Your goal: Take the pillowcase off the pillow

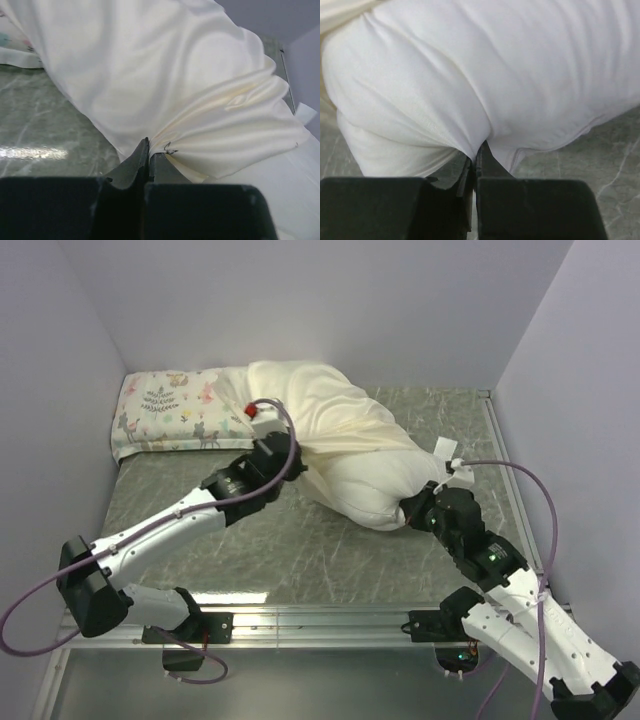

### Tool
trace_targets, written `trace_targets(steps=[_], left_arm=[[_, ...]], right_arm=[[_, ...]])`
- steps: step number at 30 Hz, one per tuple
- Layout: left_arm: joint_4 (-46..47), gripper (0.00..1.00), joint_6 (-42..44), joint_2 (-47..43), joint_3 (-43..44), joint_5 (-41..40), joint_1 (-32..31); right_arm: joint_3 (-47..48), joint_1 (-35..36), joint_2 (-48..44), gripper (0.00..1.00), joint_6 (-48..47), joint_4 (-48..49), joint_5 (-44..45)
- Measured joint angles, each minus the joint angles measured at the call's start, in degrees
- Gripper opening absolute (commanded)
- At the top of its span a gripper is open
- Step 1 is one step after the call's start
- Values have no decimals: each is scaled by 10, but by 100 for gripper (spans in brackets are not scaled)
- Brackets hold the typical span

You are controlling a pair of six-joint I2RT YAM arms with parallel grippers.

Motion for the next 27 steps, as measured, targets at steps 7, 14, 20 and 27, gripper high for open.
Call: trace_targets(steps=[7, 14, 20, 27], left_arm=[[27, 1, -30, -19, -54, 86, 109], [95, 1, -29, -3, -122, 81, 50], [100, 1, -26, 75, -128, 50, -26], [92, 1, -10, 118, -107, 37, -40]], right_arm=[[35, -131, -10, 0, -26, -11, -87], [47, -190, -7, 57, -49, -45, -167], [77, -196, -9, 82, -71, -42, -205], [103, -117, 61, 88, -96, 8, -208]])
